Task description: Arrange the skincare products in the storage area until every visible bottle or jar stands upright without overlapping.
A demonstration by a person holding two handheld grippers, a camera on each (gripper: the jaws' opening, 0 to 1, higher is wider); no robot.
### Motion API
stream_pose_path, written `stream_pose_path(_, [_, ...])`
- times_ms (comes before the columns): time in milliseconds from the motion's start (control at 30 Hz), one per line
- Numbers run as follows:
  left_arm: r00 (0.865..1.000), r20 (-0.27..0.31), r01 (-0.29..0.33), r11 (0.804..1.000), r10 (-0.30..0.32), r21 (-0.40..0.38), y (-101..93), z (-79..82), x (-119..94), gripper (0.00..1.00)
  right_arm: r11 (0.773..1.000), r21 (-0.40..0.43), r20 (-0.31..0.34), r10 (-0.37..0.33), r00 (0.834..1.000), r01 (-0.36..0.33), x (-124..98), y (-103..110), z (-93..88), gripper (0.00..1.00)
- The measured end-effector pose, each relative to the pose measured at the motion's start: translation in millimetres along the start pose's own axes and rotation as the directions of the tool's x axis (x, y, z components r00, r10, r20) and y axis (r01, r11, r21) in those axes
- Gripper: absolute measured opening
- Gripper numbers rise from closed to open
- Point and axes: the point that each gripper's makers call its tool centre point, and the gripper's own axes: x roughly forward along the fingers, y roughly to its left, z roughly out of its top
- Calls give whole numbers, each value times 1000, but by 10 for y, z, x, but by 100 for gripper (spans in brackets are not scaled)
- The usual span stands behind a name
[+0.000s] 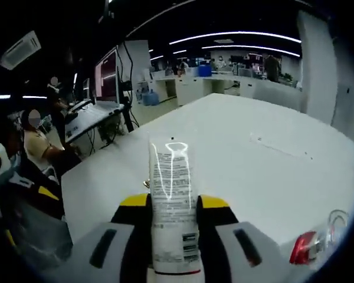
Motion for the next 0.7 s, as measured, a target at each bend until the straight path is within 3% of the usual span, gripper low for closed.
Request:
stream_pose_path(267, [1000,-2,7,1000,-7,11,-88,64,17,92,997,75,118,-16,993,7,-343,63,208,29])
stream_pose_path(500, [998,36,49,998,-50,28,-285,261,67,91,994,104,194,9,981,-29,-638,194,305,29])
stream_pose_path(667, [991,62,116,993,-116,15,-453,405,92,92,984,114,280,98,955,-135,-824,400,369,29])
stream_pose_path(700, [990,67,124,992,-125,18,-474,438,90,92,978,106,296,143,945,-181,-878,483,379,29])
